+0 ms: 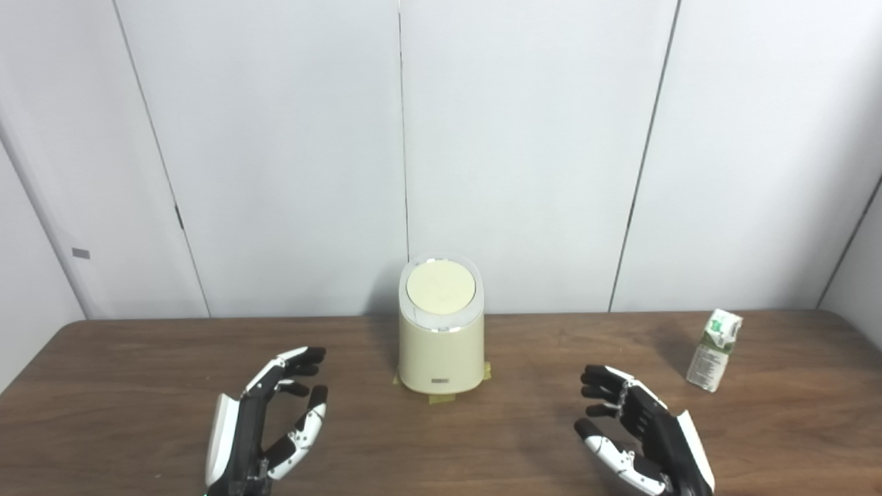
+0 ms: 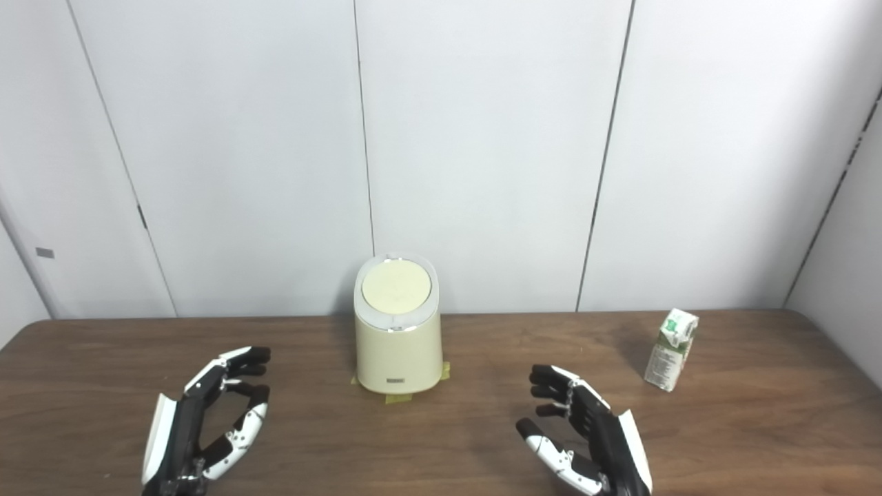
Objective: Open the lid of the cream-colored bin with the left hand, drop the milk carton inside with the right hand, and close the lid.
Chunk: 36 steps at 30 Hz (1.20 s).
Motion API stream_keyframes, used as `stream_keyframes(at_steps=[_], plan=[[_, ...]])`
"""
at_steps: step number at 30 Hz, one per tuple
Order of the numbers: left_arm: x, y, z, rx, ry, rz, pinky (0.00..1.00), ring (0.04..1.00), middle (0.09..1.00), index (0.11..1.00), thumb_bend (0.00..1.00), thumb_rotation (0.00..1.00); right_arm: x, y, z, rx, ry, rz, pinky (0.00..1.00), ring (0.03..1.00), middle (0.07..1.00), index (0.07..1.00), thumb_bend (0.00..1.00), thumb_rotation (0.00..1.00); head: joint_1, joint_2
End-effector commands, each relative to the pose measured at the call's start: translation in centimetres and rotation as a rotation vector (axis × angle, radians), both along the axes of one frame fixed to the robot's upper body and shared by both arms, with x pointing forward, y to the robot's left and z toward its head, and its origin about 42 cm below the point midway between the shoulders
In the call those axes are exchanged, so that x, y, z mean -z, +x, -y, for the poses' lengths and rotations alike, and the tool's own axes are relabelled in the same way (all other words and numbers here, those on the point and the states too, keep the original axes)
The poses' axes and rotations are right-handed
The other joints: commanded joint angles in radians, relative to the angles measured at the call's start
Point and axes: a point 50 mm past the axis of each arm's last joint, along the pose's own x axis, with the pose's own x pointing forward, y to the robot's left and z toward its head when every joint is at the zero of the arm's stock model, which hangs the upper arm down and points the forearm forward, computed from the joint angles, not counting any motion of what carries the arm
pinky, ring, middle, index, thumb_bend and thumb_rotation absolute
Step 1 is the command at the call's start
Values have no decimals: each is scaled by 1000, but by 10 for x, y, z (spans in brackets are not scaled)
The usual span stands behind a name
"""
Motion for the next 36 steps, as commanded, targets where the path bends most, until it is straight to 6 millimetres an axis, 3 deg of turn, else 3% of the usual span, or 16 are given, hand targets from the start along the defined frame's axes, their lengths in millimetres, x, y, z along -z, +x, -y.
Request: stream_keyframes(at_steps=[1, 6, 12, 22, 29, 34, 36], plan=[[34, -23, -6, -23, 22, -115, 558, 679, 718, 710, 267, 219, 16, -9, 5, 0, -29, -43, 640, 730, 747, 731, 286, 288, -1, 0], [35, -23, -6, -23, 16, -111, 555, 677, 713, 706, 267, 186, 16, -9, 5, 0, -38, -38, 633, 727, 744, 729, 284, 294, -1, 0], [36, -21, -5, -20, 12, -108, 557, 677, 713, 708, 274, 253, 16, -8, 5, -2, -31, -47, 634, 726, 746, 727, 286, 288, 0, -3], [34, -19, -4, -21, 2, -65, 553, 674, 712, 701, 276, 221, 20, -4, 7, 1, -43, -40, 634, 729, 748, 732, 278, 298, 7, -19], [4, -21, 2, -19, 26, 10, 569, 695, 729, 720, 341, 304, 24, -1, 8, 1, -47, -43, 622, 722, 739, 733, 279, 300, -5, -29], [-32, -8, 16, 17, 2, 105, 575, 704, 738, 739, 401, 377, 27, 0, 8, -7, -37, -41, 653, 738, 754, 739, 281, 314, 2, -28], [-52, 1, 21, 17, 9, 116, 612, 739, 777, 773, 445, 465, 28, 0, 9, -9, -46, -34, 652, 737, 754, 740, 277, 314, 0, -31]])
